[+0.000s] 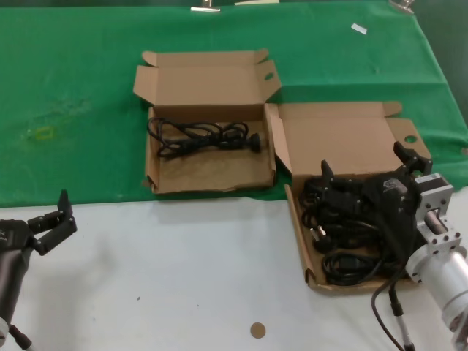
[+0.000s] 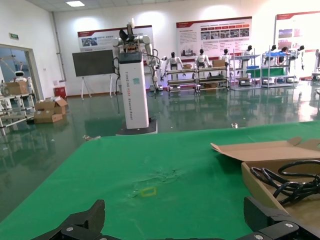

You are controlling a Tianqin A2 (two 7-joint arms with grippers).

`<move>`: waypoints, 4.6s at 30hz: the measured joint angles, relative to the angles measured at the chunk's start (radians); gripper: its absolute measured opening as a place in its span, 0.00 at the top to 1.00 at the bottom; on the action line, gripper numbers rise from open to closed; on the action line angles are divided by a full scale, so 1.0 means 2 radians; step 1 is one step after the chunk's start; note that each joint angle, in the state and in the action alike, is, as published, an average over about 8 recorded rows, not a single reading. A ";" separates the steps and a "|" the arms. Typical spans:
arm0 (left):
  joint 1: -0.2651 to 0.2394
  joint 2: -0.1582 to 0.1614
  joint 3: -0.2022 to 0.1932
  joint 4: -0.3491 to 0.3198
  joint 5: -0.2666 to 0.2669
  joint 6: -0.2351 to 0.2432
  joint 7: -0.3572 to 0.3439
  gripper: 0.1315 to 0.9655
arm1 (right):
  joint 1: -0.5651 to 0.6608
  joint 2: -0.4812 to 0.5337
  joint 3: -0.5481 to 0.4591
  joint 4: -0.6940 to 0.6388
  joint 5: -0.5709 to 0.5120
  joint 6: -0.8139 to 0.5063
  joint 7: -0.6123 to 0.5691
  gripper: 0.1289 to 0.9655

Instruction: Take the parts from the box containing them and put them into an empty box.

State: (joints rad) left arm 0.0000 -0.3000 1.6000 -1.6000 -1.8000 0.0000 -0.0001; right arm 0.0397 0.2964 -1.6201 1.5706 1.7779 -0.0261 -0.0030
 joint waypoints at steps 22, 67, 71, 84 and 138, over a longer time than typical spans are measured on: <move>0.000 0.000 0.000 0.000 0.000 0.000 0.000 0.00 | 0.000 0.000 0.000 0.000 0.000 0.000 0.000 0.00; 0.000 0.000 0.000 0.000 0.000 0.000 0.000 0.00 | 0.000 0.000 0.000 0.000 0.000 0.000 0.000 0.00; 0.000 0.000 0.000 0.000 0.000 0.000 0.000 0.00 | 0.000 0.000 0.000 0.000 0.000 0.000 0.000 0.00; 0.000 0.000 0.000 0.000 0.000 0.000 0.000 0.00 | 0.000 0.000 0.000 0.000 0.000 0.000 0.000 0.00; 0.000 0.000 0.000 0.000 0.000 0.000 0.000 0.00 | 0.000 0.000 0.000 0.000 0.000 0.000 0.000 0.00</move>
State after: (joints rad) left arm 0.0000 -0.3000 1.6000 -1.6000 -1.8000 0.0000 0.0000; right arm 0.0397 0.2964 -1.6201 1.5706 1.7779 -0.0261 -0.0031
